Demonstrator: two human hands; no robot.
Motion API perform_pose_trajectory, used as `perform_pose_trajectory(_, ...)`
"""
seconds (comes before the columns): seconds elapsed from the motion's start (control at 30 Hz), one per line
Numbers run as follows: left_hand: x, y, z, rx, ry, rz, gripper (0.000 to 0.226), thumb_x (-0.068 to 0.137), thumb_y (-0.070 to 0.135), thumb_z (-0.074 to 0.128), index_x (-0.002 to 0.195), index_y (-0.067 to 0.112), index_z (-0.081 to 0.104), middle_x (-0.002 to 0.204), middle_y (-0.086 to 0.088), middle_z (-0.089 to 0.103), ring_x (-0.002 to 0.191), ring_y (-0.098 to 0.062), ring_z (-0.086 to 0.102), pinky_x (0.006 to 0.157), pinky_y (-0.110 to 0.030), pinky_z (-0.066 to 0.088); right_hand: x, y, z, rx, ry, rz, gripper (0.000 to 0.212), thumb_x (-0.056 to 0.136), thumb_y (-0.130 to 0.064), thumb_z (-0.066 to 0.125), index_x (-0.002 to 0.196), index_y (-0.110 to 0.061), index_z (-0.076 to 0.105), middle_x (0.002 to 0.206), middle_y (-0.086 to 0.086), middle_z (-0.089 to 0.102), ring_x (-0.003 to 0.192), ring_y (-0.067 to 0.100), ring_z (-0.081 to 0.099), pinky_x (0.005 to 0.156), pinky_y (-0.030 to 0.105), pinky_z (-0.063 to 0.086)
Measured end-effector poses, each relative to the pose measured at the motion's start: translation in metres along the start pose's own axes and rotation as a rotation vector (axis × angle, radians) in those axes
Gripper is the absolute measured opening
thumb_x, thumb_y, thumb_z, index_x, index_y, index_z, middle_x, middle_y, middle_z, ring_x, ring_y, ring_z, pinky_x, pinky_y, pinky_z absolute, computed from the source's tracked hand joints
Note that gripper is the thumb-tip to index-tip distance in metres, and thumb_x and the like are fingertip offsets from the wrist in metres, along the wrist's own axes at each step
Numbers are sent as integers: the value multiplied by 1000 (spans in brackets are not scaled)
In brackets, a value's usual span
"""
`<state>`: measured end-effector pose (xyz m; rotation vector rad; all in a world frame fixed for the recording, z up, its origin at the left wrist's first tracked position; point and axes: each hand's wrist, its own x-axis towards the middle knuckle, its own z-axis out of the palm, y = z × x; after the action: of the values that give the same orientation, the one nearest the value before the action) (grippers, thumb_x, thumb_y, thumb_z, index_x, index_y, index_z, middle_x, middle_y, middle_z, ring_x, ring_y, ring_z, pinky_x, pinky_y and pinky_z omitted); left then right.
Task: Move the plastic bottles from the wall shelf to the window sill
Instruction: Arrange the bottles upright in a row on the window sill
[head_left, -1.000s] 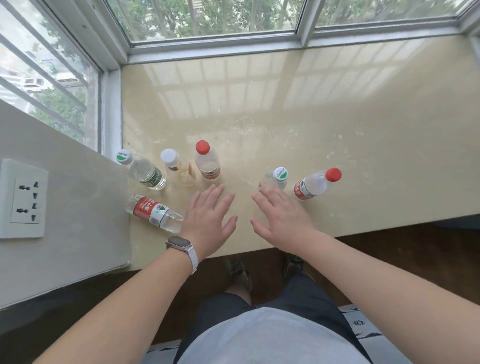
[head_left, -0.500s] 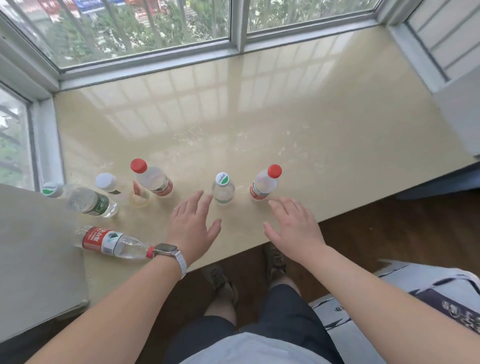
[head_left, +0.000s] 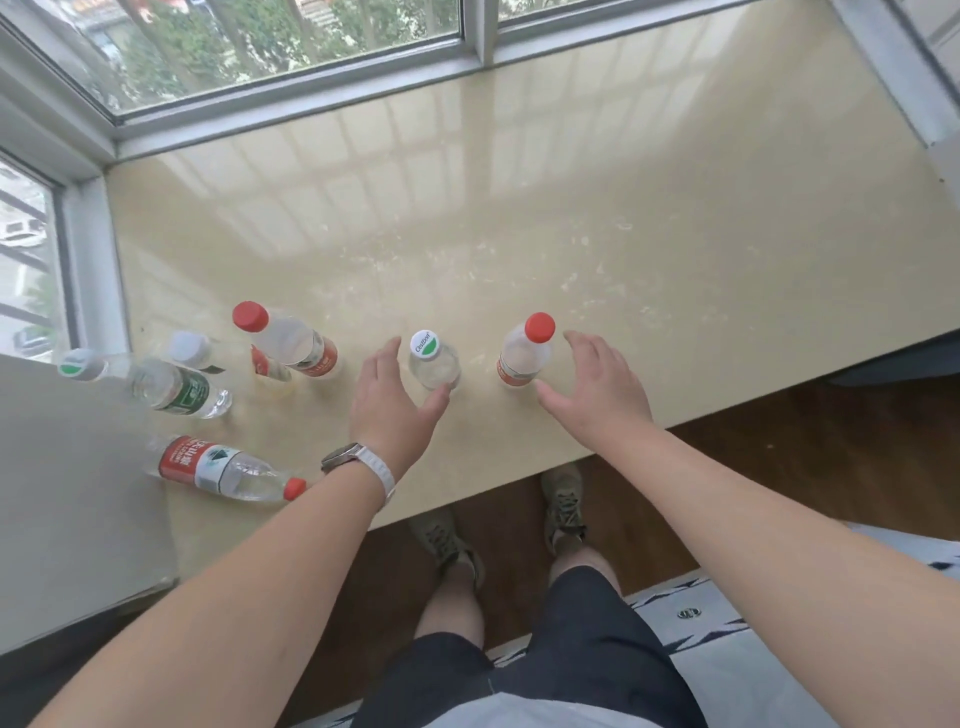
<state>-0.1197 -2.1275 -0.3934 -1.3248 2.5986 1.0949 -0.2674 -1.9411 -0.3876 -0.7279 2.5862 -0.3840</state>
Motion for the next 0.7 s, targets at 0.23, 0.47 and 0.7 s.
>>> perform_pose_trajectory(0.23, 12, 8, 7, -113, 27, -16, 58, 91, 41, 66, 143, 27, 45, 140, 3, 46, 130, -16, 43, 102, -27, 32, 29, -2, 10, 389, -76, 29, 81, 81, -48, 75, 147, -24, 35, 148, -3, 42, 137, 16, 40, 111, 36, 36)
perform_pose_trajectory(0.47, 11, 12, 9, -197, 97, -49, 37, 92, 37, 68, 127, 27, 61, 120, 13, 51, 112, -6, 49, 95, -25, 36, 42, -4, 11, 523, -63, 12, 52, 82, -32, 75, 130, -28, 53, 125, -10, 50, 115, 6, 47, 94, 20, 33)
perform_pose_trajectory(0.7, 17, 7, -6, -274, 152, -102, 32, 91, 37, 69, 121, 28, 63, 118, 11, 56, 110, -8, 54, 98, -33, 45, 52, -14, 3, 517, -96, -19, 44, 85, -32, 73, 125, -27, 56, 120, -11, 53, 108, 5, 46, 89, 22, 33)
